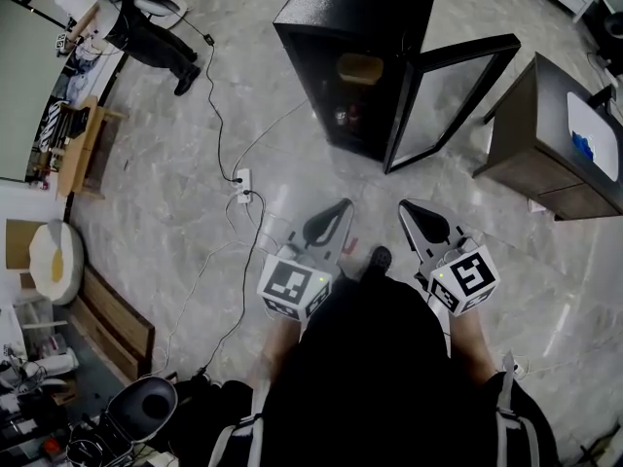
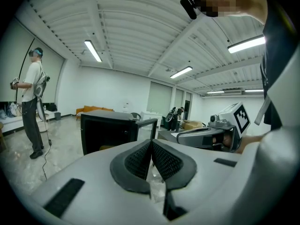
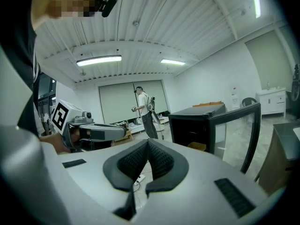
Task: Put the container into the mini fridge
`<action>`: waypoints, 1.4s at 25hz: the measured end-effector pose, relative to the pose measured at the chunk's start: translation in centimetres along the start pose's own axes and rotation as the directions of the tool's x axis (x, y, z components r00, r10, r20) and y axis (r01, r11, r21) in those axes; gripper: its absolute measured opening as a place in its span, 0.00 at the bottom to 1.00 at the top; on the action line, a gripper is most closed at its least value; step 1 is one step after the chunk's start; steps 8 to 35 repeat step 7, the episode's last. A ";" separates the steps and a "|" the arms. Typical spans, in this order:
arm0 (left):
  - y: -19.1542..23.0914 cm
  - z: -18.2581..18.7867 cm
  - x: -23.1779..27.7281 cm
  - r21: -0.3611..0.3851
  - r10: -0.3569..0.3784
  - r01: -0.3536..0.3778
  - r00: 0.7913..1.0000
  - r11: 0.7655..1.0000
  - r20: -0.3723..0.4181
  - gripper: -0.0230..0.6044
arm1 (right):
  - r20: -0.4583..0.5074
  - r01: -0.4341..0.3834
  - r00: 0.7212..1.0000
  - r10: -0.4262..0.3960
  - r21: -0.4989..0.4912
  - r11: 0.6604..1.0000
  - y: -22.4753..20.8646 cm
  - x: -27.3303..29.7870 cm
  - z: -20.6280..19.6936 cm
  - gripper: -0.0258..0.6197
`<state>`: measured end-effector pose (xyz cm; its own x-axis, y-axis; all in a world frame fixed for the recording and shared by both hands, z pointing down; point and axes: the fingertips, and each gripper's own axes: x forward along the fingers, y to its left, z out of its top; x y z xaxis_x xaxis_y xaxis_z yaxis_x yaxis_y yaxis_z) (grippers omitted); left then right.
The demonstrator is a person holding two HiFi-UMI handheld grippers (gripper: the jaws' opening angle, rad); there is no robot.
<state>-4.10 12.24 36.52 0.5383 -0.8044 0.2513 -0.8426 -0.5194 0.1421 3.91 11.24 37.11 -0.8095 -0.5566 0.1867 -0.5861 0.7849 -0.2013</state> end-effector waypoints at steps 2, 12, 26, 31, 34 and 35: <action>0.0 -0.1 0.0 0.000 0.000 0.000 1.000 1.000 -0.003 0.10 | -0.001 0.000 1.000 0.000 0.001 1.000 0.0 0.1 0.0 0.07; 0.3 -0.2 0.0 -0.001 -0.004 0.004 1.000 1.000 -0.008 0.10 | -0.001 -0.006 1.000 0.006 -0.004 1.000 0.2 0.4 0.2 0.07; 0.3 -0.2 0.0 -0.001 -0.004 0.004 1.000 1.000 -0.008 0.10 | -0.001 -0.006 1.000 0.006 -0.004 1.000 0.2 0.4 0.2 0.07; 0.3 -0.2 0.0 -0.001 -0.004 0.004 1.000 1.000 -0.008 0.10 | -0.001 -0.006 1.000 0.006 -0.004 1.000 0.2 0.4 0.2 0.07; 0.3 -0.2 0.0 -0.001 -0.004 0.004 1.000 1.000 -0.008 0.10 | -0.001 -0.006 1.000 0.006 -0.004 1.000 0.2 0.4 0.2 0.07; 0.3 -0.2 0.0 -0.001 -0.004 0.004 1.000 1.000 -0.008 0.10 | -0.001 -0.006 1.000 0.006 -0.004 1.000 0.2 0.4 0.2 0.07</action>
